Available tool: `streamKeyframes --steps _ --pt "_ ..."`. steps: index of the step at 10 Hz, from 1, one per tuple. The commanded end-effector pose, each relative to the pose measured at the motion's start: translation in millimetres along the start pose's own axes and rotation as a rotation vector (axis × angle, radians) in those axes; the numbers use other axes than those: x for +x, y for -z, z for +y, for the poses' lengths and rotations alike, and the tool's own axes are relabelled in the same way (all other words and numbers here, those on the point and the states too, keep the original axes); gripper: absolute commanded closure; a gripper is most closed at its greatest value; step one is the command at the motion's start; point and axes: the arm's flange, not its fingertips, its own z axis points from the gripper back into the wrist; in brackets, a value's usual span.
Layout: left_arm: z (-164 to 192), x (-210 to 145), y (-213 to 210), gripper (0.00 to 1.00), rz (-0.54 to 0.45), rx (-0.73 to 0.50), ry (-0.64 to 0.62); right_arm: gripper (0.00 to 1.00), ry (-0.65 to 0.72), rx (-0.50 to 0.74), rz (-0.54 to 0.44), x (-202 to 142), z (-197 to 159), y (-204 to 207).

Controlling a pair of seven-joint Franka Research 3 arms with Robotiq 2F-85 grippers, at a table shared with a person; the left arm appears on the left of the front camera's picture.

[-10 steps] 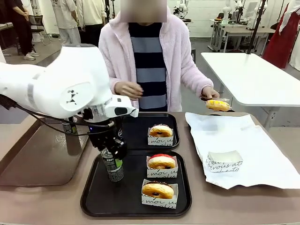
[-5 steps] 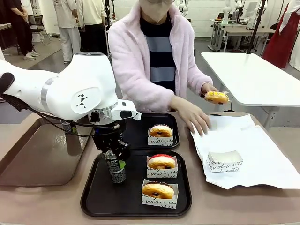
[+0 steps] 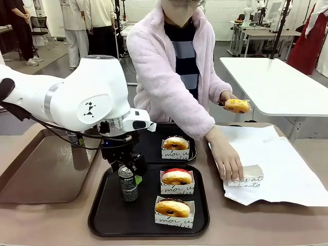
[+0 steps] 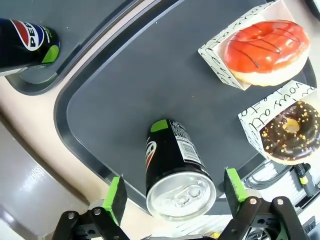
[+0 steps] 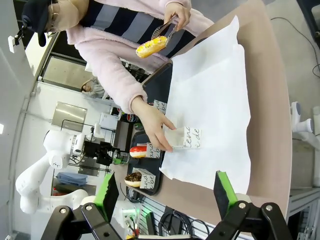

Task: Set up donuts and drinks on trays.
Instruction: Pick up one Pepsi coke from the Handle tray and place it on the Flat Tray without a Pepsi coke.

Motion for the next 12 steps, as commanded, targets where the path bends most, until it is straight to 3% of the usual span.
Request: streamKeyframes --steps 1,3,5,7,12 --pt "-4.6 -7.1 -9.8 0.0 0.005 -0.019 0.002 0.0 -0.017 0.021 -0.018 2.0 -1.0 -0.9" --pt "-16.6 -18.8 -25.1 0.0 -0.023 -0.032 -0.019 0.0 -0.017 0.021 -0.018 2.0 -1.0 -0.9" --pt "-32.8 -39.1 -62.6 0.0 -0.116 0.021 -0.082 0.0 -0.017 0.021 -0.018 2.0 -1.0 -0.9" --pt "-35.7 -61.6 -88.4 0.0 -0.147 0.074 -0.12 0.0 -0.017 0.021 -0.018 2.0 -1.0 -0.9" --pt "6.5 -99.6 -118.9 0.0 -0.19 0.073 -0.223 0.0 -0.017 0.021 -0.018 2.0 -1.0 -0.9"
